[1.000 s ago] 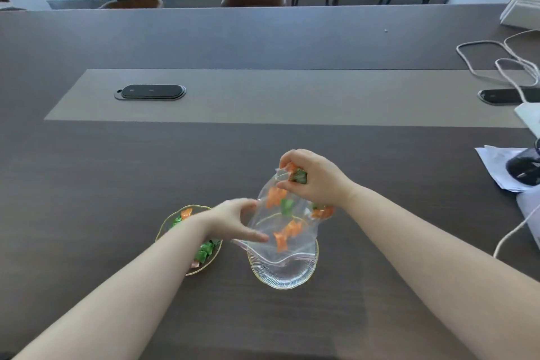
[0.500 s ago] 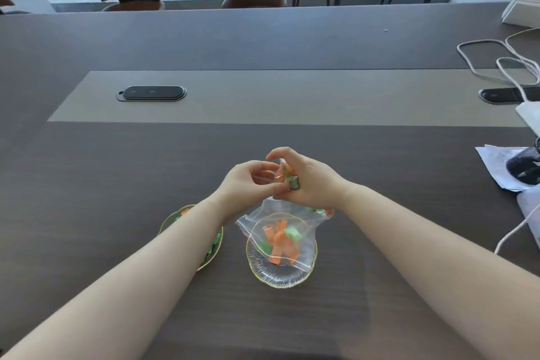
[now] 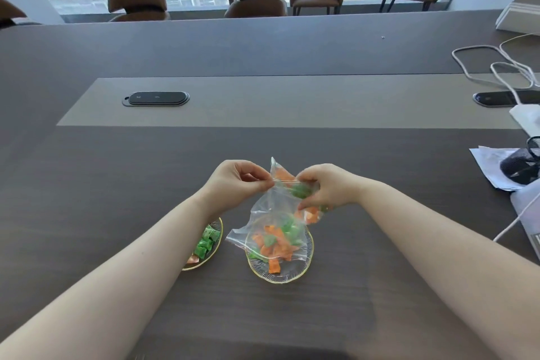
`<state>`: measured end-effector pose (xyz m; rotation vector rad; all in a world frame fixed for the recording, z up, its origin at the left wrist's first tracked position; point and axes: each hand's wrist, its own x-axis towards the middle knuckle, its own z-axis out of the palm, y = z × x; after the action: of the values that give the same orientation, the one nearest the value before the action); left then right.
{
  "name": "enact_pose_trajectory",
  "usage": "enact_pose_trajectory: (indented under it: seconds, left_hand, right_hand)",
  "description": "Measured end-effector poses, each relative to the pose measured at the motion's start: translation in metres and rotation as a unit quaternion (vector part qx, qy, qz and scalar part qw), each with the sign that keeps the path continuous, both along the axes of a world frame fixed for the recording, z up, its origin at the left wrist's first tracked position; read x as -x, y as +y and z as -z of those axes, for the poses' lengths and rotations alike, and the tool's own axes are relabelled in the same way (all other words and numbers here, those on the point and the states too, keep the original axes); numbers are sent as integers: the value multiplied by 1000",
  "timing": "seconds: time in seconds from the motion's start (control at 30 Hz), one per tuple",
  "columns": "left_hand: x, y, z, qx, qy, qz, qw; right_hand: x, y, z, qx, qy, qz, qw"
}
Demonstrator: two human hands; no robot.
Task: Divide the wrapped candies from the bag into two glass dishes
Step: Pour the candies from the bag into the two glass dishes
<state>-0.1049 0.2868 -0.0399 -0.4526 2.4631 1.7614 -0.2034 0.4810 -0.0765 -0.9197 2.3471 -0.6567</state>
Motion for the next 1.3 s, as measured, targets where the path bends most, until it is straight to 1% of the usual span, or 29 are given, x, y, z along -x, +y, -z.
enact_pose_trajectory:
  seconds: [0.07, 0.23, 0.37, 0.47, 0.6, 0.7, 0.77, 0.83, 0.9, 0.97, 1.1, 1.3]
  left_hand:
    - [-4, -2, -2, -5, 0, -3, 1000]
    - [-12, -4, -4, 9, -3, 5, 1000]
    - [-17, -6, -6, 1, 6, 23, 1000]
    - [-20, -7, -5, -7, 12, 18, 1000]
    - [-22, -8, -8, -10, 11, 4, 1000]
    - [-23, -11, -11, -2, 7, -4, 1000]
    - [-24, -13, -12, 0, 6, -8, 1000]
    - [-26, -13, -15, -6, 9, -11, 1000]
    - [-29, -13, -17, -10, 13, -8, 1000]
    - [-31, -14, -19, -11, 17, -5, 1000]
    - [-37, -19, -23, -22, 14, -11, 1000]
    - [-40, -25, -29, -24, 13, -11, 1000]
  right_hand:
    - [0, 8, 2, -2, -25, 13, 1000]
    - [2, 19, 1, 43, -57, 55, 996]
    - [3, 22, -2, 59, -91, 65, 992]
    - [1, 24, -3, 76, -90, 96, 988]
    - [-2, 24, -3, 107, -45, 153, 981]
    - [-3, 24, -10, 134, -92, 155, 975]
    - [-2, 28, -14, 126, -104, 130, 978]
    - [-1, 30, -17, 113, -88, 116, 983]
    - [-3, 30, -23, 114, -60, 126, 984]
    - [-8, 28, -31, 115, -15, 128, 985]
    - [-15, 25, -52, 128, 78, 97, 984]
    - [-20, 22, -65, 127, 99, 73, 984]
